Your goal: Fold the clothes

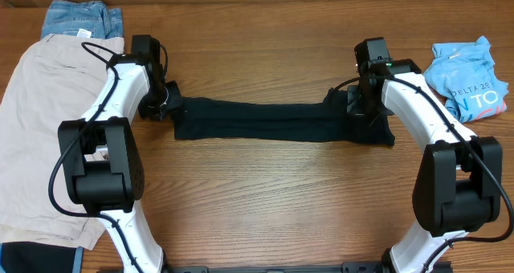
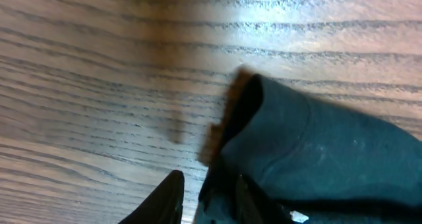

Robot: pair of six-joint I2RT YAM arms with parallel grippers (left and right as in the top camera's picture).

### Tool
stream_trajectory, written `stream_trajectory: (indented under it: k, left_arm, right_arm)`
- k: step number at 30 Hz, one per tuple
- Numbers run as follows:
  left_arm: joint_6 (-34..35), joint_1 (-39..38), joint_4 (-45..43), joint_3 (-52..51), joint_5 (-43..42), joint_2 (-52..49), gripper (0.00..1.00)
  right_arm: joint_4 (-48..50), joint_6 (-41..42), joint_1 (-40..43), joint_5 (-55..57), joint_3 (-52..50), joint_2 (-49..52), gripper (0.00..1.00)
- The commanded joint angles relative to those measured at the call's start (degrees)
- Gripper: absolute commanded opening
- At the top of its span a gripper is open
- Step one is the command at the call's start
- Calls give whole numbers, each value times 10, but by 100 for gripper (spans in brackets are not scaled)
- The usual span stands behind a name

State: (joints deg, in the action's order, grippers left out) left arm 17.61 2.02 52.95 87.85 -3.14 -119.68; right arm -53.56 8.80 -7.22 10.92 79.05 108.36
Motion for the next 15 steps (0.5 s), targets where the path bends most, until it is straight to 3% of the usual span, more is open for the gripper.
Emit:
stream_trajectory:
  k: [1,12,13,15]
  left_arm:
    - [-11,3,13,27,-17,13,30]
    - [-8,3,39,160,33,13,41]
    - [-9,1,44,161,22,13,38]
    - [-9,-4,65,160,-3,13,17]
  right_arm:
    - [1,5,2,3,14,-23,4]
    - [1,5,2,0,14,-23,4]
    - [1,5,2,0,14,-23,4]
    - [2,5,2,0,14,-23,4]
